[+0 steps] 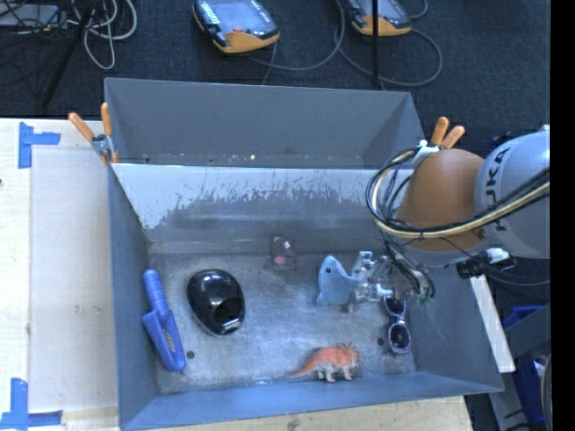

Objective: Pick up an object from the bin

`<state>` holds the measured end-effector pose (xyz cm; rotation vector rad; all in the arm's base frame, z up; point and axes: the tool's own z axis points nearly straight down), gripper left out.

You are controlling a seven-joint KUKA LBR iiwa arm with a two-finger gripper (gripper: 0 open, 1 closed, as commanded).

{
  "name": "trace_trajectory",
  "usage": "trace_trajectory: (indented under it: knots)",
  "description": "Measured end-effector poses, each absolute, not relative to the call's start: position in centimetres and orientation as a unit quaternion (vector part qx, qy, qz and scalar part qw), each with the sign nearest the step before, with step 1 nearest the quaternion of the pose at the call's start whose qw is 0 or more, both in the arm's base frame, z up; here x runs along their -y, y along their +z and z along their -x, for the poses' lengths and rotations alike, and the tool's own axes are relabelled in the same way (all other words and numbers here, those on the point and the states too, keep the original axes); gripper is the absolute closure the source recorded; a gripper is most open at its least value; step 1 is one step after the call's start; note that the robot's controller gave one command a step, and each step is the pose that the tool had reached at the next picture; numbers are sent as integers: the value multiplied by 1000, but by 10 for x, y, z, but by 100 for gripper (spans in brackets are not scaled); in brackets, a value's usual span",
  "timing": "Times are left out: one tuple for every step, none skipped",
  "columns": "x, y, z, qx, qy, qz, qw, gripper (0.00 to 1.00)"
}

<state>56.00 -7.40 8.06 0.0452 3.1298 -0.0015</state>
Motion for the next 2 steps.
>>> trace_trajectory:
  knots:
    - [74,87,-558,-1000,0,-15,0,100]
    - [74,102,-558,-1000,0,-15,-1,100]
